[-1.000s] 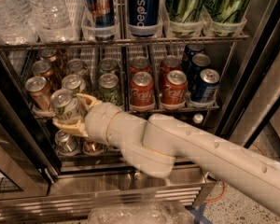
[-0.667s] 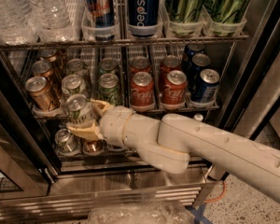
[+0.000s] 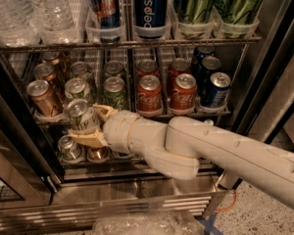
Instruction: Pick 7up can from middle shelf of fridge
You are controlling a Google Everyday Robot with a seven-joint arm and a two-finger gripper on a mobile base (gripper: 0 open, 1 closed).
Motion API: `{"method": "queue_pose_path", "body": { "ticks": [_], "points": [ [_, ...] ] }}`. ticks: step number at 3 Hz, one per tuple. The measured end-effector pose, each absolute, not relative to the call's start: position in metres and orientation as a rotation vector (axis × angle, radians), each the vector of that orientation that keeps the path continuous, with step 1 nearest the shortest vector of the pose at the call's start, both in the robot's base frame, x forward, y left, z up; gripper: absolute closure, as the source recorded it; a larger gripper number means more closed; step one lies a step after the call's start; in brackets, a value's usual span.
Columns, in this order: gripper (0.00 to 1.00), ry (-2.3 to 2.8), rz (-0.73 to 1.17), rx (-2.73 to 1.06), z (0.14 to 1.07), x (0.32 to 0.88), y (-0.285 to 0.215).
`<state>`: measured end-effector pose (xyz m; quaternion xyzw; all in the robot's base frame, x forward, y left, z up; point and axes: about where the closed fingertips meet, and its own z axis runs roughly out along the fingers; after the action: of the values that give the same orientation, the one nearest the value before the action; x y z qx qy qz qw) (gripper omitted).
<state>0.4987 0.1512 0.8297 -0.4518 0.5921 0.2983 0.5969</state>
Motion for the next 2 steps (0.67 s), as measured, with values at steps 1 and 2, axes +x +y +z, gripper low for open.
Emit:
{"method": "queue_pose_path", "body": {
  "ticks": [1,2],
  "points": [
    [1.0,1.375,0.722,-1.072,0.837,0.482,0.153],
    [1.0,1.371,0.77,-1.107,0.841,0.458,0.162]
  ]
}}
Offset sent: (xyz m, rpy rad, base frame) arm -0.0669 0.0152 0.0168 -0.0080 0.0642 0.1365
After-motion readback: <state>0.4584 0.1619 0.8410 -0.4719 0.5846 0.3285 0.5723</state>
